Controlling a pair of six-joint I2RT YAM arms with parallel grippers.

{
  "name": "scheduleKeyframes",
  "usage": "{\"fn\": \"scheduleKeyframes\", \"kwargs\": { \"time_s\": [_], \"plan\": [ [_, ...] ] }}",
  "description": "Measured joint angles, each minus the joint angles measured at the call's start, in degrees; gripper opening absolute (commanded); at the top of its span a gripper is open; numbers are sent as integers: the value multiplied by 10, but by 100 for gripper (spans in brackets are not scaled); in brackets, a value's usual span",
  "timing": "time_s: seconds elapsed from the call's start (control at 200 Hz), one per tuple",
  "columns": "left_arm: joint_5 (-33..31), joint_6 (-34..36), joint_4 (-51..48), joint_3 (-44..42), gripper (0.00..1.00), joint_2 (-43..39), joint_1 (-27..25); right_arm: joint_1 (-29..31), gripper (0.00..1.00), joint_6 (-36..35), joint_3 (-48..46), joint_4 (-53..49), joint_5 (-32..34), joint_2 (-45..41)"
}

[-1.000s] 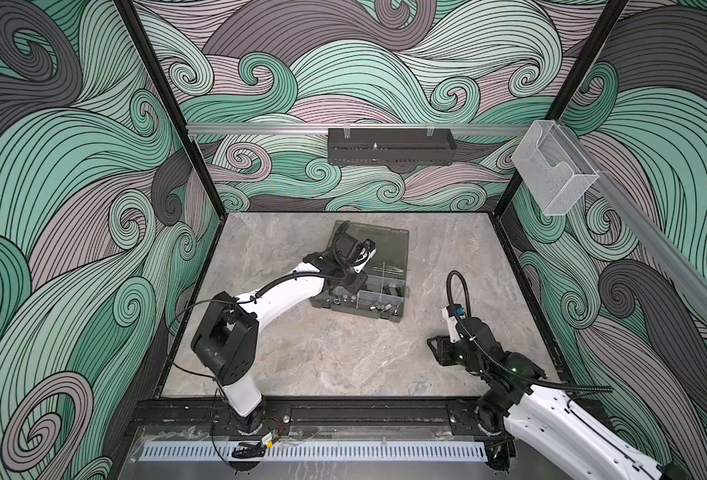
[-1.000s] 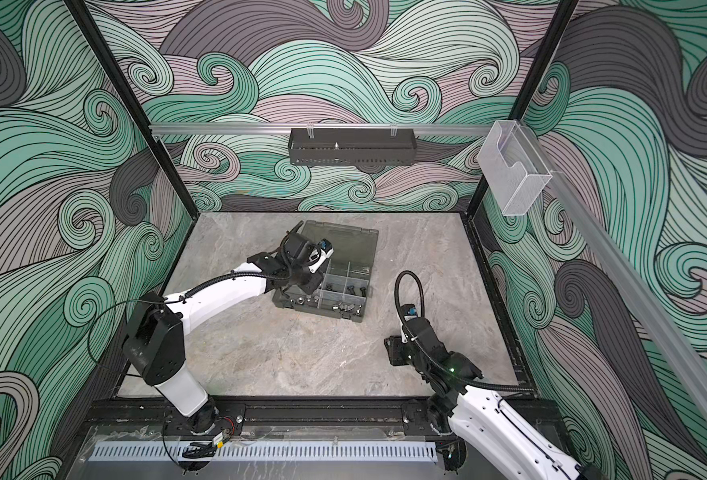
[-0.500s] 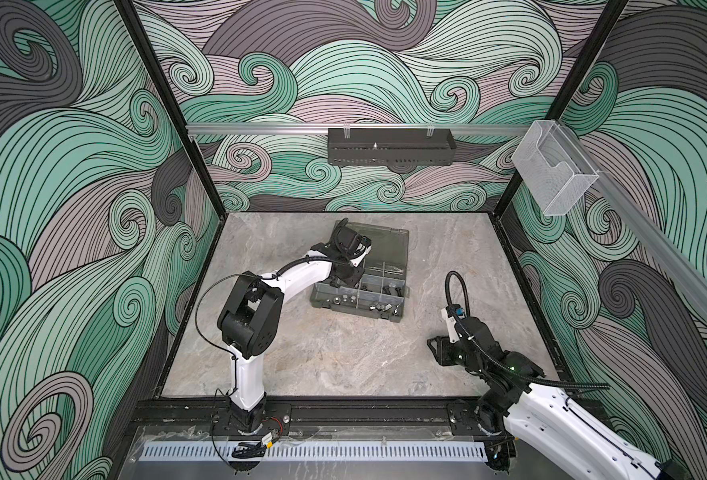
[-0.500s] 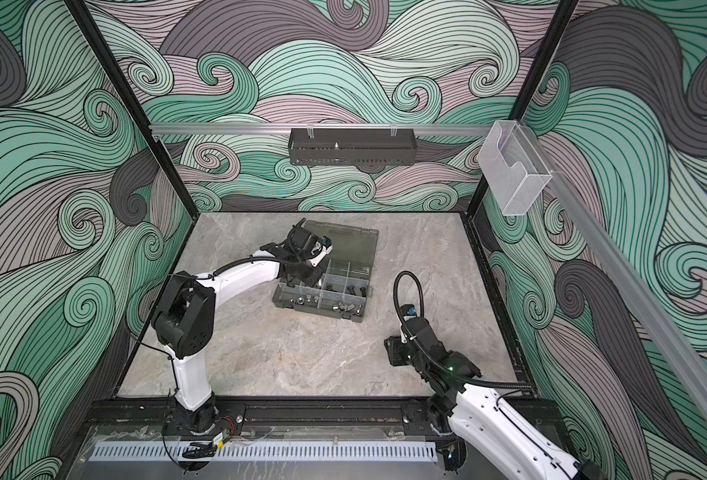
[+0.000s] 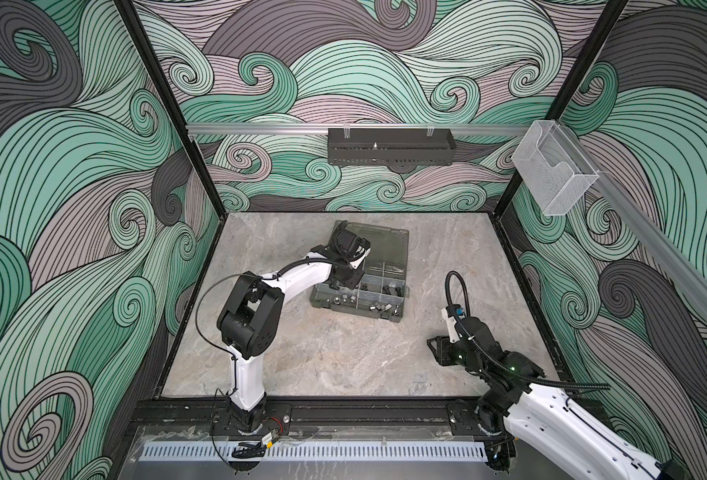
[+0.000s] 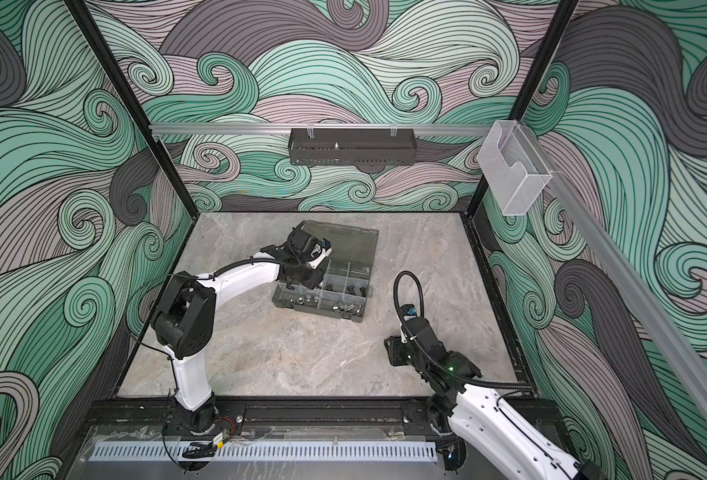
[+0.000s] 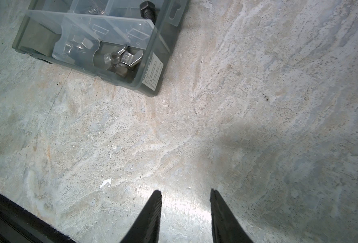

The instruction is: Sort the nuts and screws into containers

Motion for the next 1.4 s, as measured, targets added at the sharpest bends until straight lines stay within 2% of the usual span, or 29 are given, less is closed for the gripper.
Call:
{"fn": "scheduleKeyframes", "kwargs": {
  "time_s": [0.16,0.565,0.766,1.036,1.181,1.286,1.396],
  "plan": [
    [-2,-9,6,-25,50,-29,0,0,40,0,0,0,0,0],
    [-17,-38,43,-94,49,-182,6,0,40,0,0,0,0,-3],
    [-45,-52,64,-143,50,-266,11,0,40,-8,5,-3,10,-2],
    [-94,-70,98,-215,51,-373,30,0,43,-55,74,2,51,28],
    [-141,-75,115,-239,53,-416,37,-1,45,-98,123,13,78,63],
    [-176,-77,129,-267,56,-451,46,-5,47,-132,151,31,99,87],
    [-206,-78,139,-291,67,-485,59,-16,51,-168,163,60,121,103]
  ]
}}
